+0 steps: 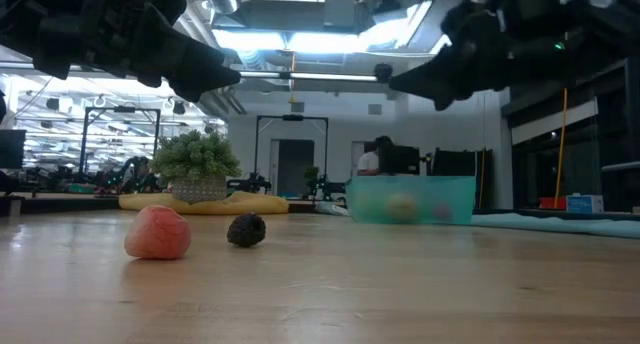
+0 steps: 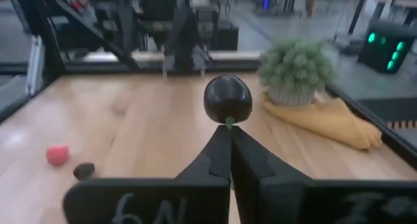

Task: Pick and placing Produce into tupperware
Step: Put the black cherry into the blue bin

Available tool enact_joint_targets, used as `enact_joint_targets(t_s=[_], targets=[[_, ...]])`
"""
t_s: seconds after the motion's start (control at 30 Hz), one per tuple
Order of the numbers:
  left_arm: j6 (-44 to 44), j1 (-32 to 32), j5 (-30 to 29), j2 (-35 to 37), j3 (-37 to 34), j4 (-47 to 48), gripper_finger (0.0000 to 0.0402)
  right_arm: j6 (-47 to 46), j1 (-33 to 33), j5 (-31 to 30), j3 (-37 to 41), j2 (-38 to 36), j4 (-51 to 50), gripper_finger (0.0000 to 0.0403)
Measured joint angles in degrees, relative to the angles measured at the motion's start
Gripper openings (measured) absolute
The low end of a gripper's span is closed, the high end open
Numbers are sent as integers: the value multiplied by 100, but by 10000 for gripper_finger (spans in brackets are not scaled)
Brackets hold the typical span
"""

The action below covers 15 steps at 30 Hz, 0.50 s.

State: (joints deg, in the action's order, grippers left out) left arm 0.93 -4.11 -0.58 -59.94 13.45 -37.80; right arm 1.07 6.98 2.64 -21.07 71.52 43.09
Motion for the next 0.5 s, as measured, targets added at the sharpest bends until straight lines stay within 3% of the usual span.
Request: enact_joint_targets(t_s=[0.27, 0.5], targets=[[0, 2, 0, 0, 0, -2, 231, -174, 4, -66, 869, -187, 1244, 2], [-2, 2, 2, 0, 0, 0, 231, -229, 4, -1181, 946, -187, 1335, 2]])
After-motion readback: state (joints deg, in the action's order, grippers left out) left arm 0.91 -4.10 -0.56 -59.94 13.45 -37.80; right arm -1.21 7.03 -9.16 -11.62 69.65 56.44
